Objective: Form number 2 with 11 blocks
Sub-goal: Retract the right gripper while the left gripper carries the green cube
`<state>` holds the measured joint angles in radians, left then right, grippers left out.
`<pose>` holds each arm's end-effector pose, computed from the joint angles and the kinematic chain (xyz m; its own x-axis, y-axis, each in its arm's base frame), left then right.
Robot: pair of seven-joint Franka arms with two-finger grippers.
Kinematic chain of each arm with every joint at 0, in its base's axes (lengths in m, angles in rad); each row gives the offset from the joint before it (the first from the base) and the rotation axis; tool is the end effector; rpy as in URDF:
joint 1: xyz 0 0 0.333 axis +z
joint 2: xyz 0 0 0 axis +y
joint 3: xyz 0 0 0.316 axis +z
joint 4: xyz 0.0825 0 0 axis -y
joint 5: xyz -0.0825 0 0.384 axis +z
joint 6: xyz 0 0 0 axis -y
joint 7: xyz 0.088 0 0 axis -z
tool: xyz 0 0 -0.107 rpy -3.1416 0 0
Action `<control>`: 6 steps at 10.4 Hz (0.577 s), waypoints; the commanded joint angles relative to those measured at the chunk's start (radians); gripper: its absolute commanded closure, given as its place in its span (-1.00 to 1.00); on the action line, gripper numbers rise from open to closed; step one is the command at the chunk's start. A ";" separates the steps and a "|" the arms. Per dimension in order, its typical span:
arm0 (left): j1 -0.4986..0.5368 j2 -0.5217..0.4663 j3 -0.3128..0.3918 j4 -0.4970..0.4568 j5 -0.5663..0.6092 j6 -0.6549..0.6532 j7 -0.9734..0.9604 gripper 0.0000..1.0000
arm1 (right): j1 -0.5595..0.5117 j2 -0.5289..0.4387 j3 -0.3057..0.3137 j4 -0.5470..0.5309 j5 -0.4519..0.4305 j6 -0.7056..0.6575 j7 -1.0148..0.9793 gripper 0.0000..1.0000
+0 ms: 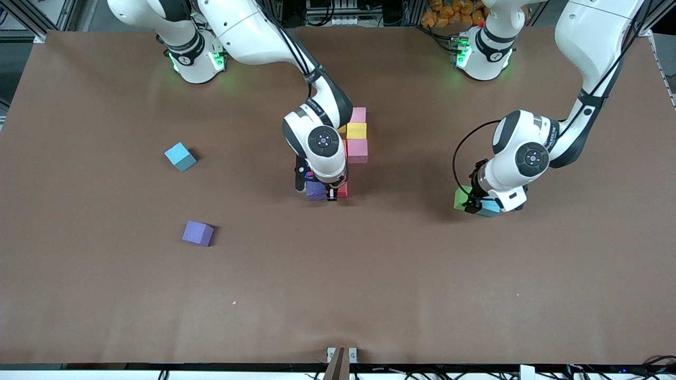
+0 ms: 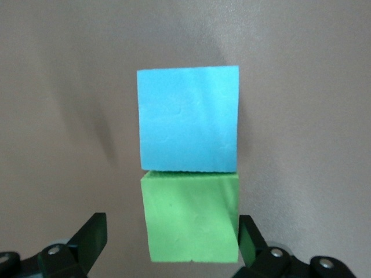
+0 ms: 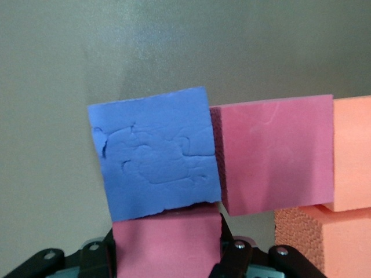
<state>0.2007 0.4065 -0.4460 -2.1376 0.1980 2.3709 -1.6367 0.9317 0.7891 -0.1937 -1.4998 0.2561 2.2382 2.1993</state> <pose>0.5416 -0.1348 0.2205 0.3019 0.9523 -0.0445 0.9445 -0.3052 -0.1220 0.5051 0.4994 0.2028 0.0001 -0.9996 -0.0268 -0.9981 -0.0018 0.0623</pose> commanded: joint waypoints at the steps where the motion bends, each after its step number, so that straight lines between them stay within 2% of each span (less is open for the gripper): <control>1: 0.002 0.029 -0.002 -0.002 0.098 0.030 -0.078 -1.00 | -0.014 0.021 0.008 0.029 -0.009 -0.015 0.017 -1.00; 4: 0.000 0.052 -0.003 0.011 0.130 0.030 -0.118 -1.00 | -0.014 0.016 0.007 0.029 -0.009 -0.018 0.014 -1.00; 5: -0.003 0.061 -0.002 0.019 0.130 0.030 -0.118 -0.81 | -0.014 0.015 0.007 0.042 -0.009 -0.053 0.013 -1.00; 6: -0.007 0.069 -0.003 0.027 0.133 0.030 -0.117 -0.54 | -0.016 0.015 0.005 0.070 -0.008 -0.090 0.010 -1.00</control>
<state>0.1993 0.4586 -0.4463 -2.1299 0.2991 2.3957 -1.7264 0.9290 0.7951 -0.1951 -1.4865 0.2552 2.2054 2.1993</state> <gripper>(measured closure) 0.137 0.000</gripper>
